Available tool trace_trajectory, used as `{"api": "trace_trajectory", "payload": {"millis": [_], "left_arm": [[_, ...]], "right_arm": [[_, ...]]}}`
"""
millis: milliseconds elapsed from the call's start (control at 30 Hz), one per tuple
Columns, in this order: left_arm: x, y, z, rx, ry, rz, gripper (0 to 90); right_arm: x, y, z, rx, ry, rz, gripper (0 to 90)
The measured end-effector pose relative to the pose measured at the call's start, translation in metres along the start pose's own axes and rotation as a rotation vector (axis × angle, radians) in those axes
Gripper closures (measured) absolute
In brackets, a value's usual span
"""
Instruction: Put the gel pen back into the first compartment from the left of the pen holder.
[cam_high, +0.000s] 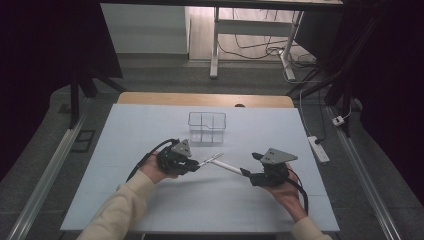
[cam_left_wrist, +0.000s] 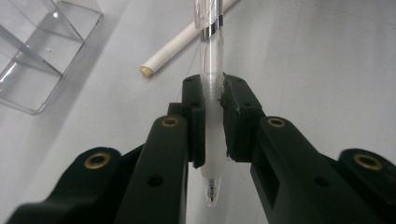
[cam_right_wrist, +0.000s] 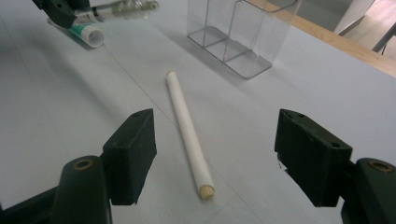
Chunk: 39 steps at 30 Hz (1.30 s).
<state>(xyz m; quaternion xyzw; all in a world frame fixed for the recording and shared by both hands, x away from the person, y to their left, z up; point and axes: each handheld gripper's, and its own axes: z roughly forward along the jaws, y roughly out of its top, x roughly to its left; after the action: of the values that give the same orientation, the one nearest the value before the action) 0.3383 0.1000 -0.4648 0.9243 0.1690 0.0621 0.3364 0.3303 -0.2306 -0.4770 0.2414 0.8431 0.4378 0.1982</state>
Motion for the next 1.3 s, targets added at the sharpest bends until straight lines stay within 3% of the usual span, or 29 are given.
{"api": "trace_trajectory", "payload": {"millis": [467, 1067, 1300], "left_arm": [[-0.003, 0.007, 0.006, 0.01, -0.007, 0.009, 79.7], [-0.007, 0.013, 0.018, 0.05, 0.001, 0.003, 79.6], [-0.008, 0.015, 0.024, 0.072, -0.005, -0.002, 79.6]], "right_arm": [[0.01, 0.008, 0.005, 0.005, 0.015, -0.044, 31.0], [0.029, 0.03, 0.018, 0.013, 0.089, -0.101, 31.3], [0.041, 0.039, 0.024, 0.03, 0.108, -0.156, 31.2]]}}
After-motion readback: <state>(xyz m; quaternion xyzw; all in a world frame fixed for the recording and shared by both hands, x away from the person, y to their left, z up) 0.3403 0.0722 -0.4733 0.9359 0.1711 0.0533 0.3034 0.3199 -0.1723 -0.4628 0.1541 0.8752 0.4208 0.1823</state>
